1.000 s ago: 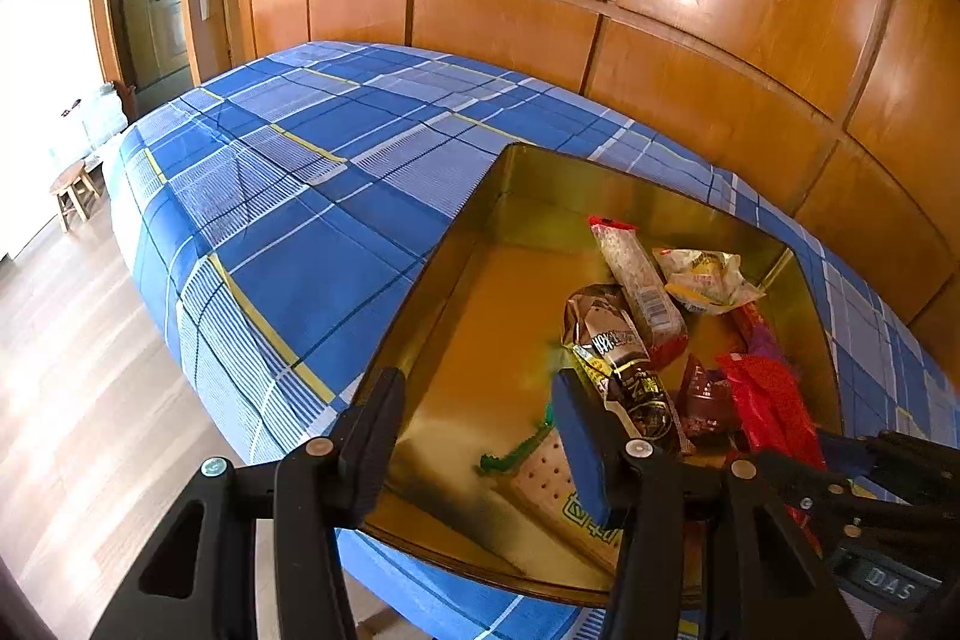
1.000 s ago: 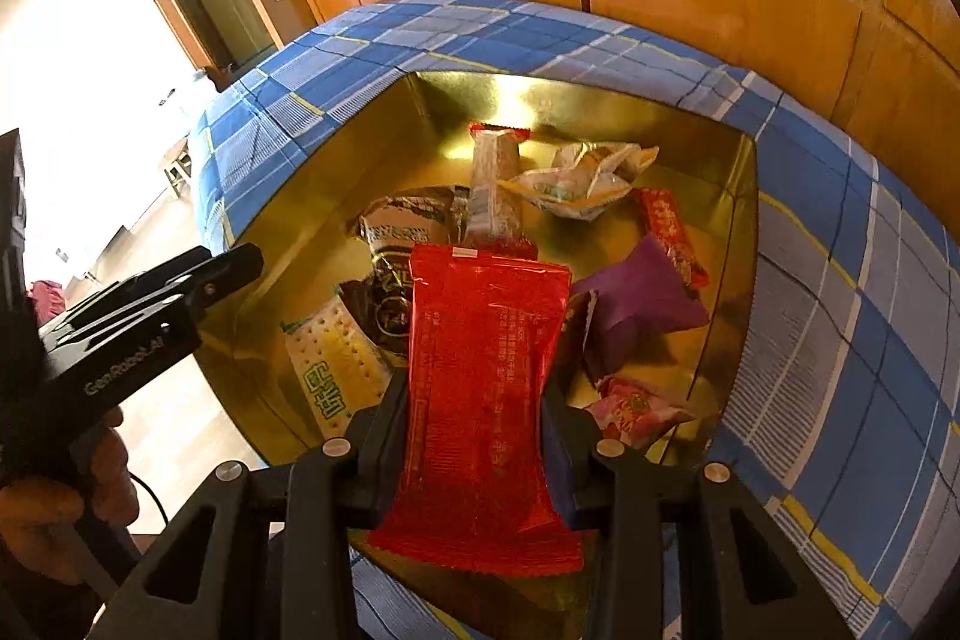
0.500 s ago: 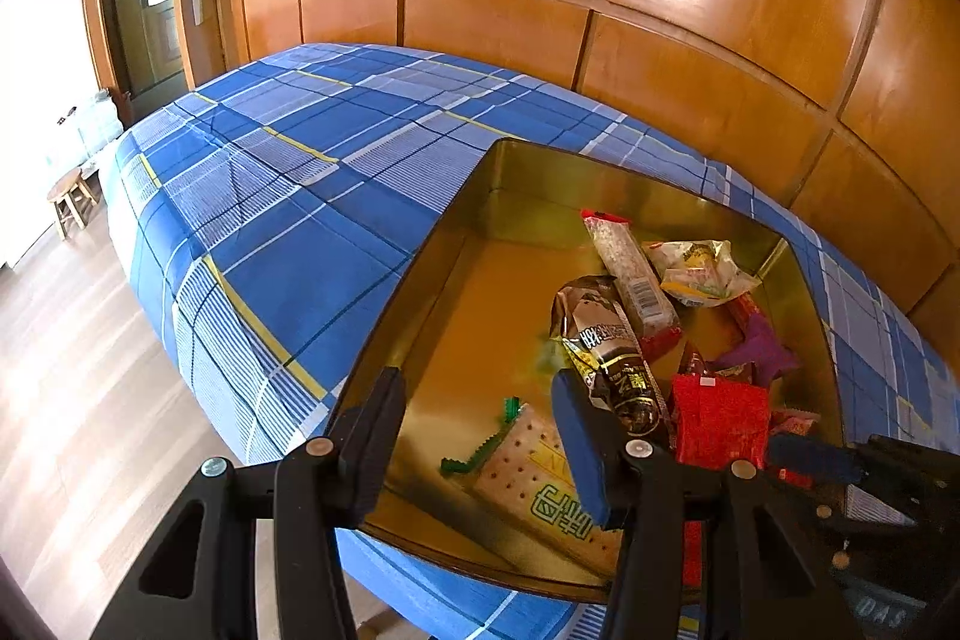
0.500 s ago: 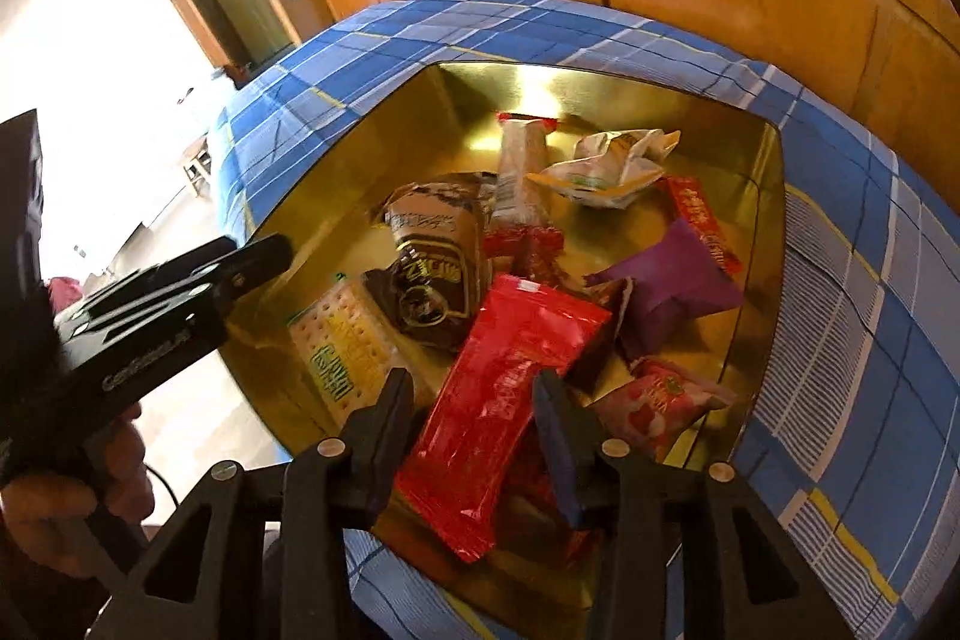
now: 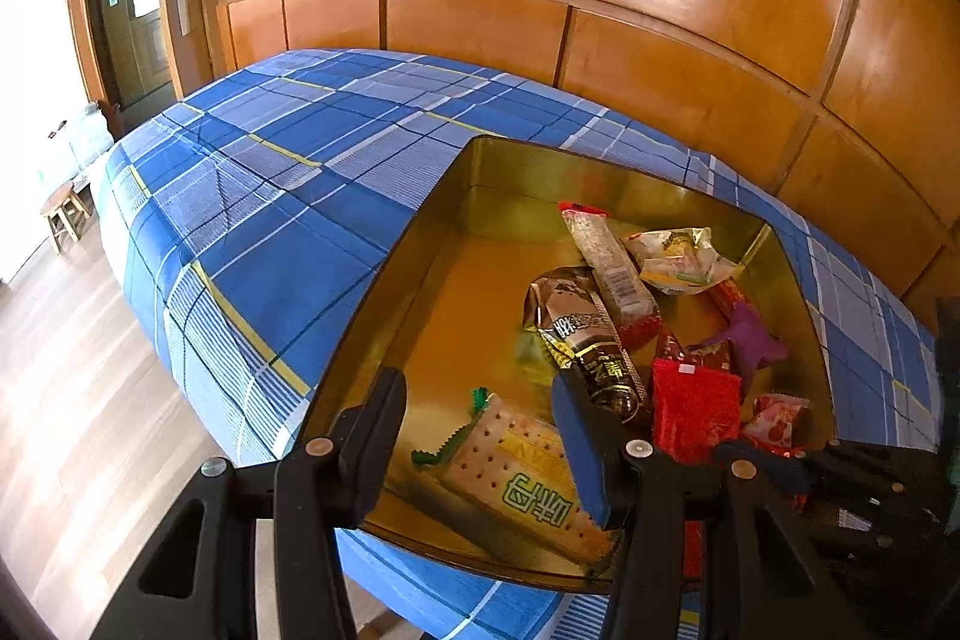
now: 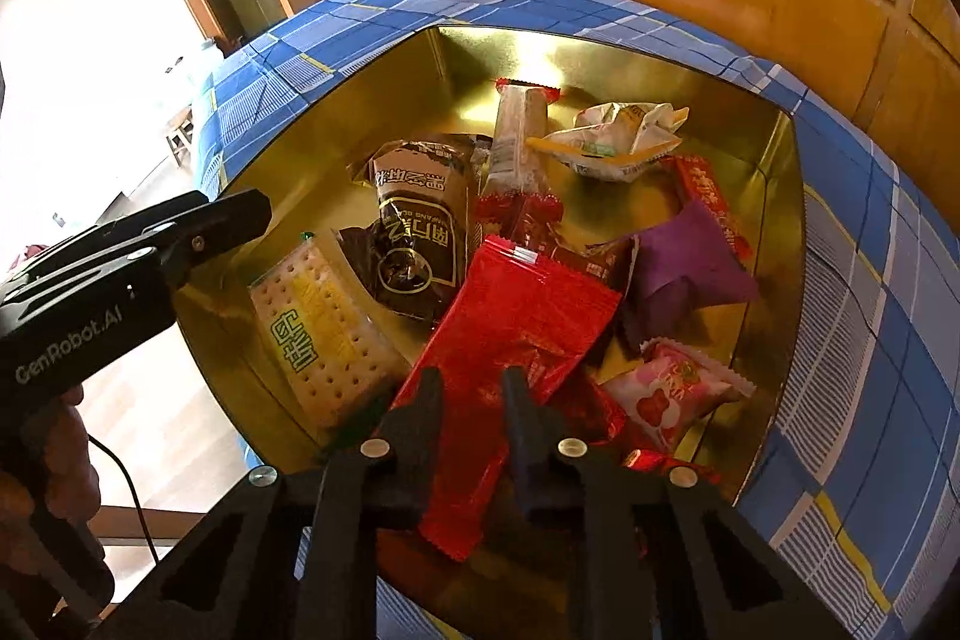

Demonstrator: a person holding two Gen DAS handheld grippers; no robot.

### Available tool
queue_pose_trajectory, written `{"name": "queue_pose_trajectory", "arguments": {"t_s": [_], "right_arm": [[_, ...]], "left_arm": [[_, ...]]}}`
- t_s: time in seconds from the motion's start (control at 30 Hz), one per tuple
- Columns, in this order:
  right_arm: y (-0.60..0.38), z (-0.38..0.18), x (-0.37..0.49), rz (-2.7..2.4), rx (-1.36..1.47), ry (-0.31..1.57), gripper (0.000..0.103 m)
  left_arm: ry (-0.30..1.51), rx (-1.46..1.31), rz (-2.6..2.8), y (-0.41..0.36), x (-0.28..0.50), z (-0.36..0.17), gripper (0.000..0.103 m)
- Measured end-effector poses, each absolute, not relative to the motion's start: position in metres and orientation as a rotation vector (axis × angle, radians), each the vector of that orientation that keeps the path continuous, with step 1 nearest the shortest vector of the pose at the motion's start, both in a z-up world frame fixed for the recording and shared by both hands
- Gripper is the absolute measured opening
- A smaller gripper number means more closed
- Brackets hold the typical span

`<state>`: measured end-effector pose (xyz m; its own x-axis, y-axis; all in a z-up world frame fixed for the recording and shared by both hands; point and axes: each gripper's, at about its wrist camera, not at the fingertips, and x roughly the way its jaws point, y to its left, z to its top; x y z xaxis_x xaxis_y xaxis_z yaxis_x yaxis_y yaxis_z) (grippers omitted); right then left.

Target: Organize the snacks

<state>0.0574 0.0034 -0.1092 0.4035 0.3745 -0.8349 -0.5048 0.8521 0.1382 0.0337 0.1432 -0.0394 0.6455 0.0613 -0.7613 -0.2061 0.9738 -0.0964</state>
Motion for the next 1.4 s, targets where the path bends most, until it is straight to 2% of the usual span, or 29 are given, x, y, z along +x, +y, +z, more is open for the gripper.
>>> {"name": "queue_pose_trajectory", "arguments": {"t_s": [0.1, 0.8, 1.4], "right_arm": [[0.004, -0.112, 0.057, 0.563, -0.140, 1.025, 0.020], [0.001, -0.113, 0.051, 0.518, -0.137, 1.017, 0.020], [-0.012, -0.078, 0.031, 0.411, -0.126, 0.874, 0.022]], "left_arm": [[0.850, -0.176, 0.151, 0.141, 0.032, -0.038, 0.057], [0.815, -0.140, 0.151, 0.129, 0.021, -0.029, 0.064], [0.788, -0.127, 0.139, 0.119, 0.010, -0.021, 0.074]]}}
